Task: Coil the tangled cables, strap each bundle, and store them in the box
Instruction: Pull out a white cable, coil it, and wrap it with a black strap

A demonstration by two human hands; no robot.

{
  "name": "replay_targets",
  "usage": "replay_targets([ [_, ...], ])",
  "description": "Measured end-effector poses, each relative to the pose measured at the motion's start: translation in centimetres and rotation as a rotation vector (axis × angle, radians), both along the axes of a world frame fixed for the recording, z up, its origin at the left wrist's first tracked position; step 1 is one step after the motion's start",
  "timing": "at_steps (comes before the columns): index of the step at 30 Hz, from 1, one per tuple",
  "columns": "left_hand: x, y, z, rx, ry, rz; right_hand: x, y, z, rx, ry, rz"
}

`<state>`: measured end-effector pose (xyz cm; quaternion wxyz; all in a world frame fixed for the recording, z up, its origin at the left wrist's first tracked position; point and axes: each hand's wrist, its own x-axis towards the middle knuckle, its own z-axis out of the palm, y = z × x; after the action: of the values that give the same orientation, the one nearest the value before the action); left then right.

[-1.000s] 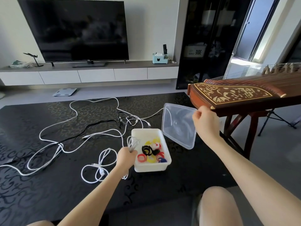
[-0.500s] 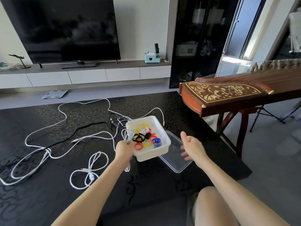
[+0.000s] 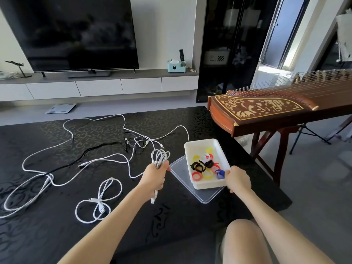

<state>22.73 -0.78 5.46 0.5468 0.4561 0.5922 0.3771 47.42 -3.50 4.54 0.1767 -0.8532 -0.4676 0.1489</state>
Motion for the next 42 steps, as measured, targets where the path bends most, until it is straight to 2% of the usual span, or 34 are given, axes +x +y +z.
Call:
replay_targets([
  [2,-0.5,-0.2,0.3,0.012,-0.022,0.007,0.0,0.1,-0.4,0.054,-0.4,0.088],
  [3,-0.8,-0.3,0.4,0.013,-0.027,0.015,-0.4,0.3,-0.4,0.128,-0.522,0.155],
  [4,-1.1,-0.3,0.7,0.012,-0.031,0.021,-0.8,0.6,-0.1,0.194,-0.556,0.238],
  [6,-1.6,-0.4,1.1,0.002,-0.052,0.031,-2.0,1.7,0.1,0.251,-0.499,0.409],
  [8,-2.1,-0.6,1.4,-0.013,-0.073,0.035,-3.4,3.2,0.0,0.159,-0.503,0.511],
  [12,-3.0,-1.2,1.8,-0.027,-0.129,0.043,-4.9,5.1,-0.3,-0.028,-0.656,0.516],
  [14,-3.4,-1.5,2.0,-0.02,-0.13,0.037,-5.0,5.5,-0.6,-0.058,-0.648,0.505],
  [16,-3.8,-1.6,2.3,-0.012,-0.13,0.031,-5.1,5.5,-0.7,-0.012,-0.507,0.468],
  [20,-3.9,-1.4,2.5,0.003,-0.114,0.022,-3.9,5.5,0.3,0.211,0.124,0.234],
  [22,-3.4,-1.1,2.4,-0.01,-0.111,0.024,-3.2,5.3,1.1,0.216,0.404,0.201],
  [24,-2.4,-1.0,2.2,-0.027,-0.122,0.006,-2.7,5.1,1.3,0.185,0.573,0.169],
  [28,1.5,-0.5,2.0,-0.062,-0.082,-0.081,-2.0,4.7,1.2,0.211,0.712,0.133],
  [35,8.9,1.5,2.1,0.038,0.055,-0.106,-2.1,3.5,1.7,0.29,0.714,0.261],
  [42,9.2,3.1,0.7,0.038,0.189,-0.043,0.1,4.0,2.6,0.348,0.981,0.056],
])
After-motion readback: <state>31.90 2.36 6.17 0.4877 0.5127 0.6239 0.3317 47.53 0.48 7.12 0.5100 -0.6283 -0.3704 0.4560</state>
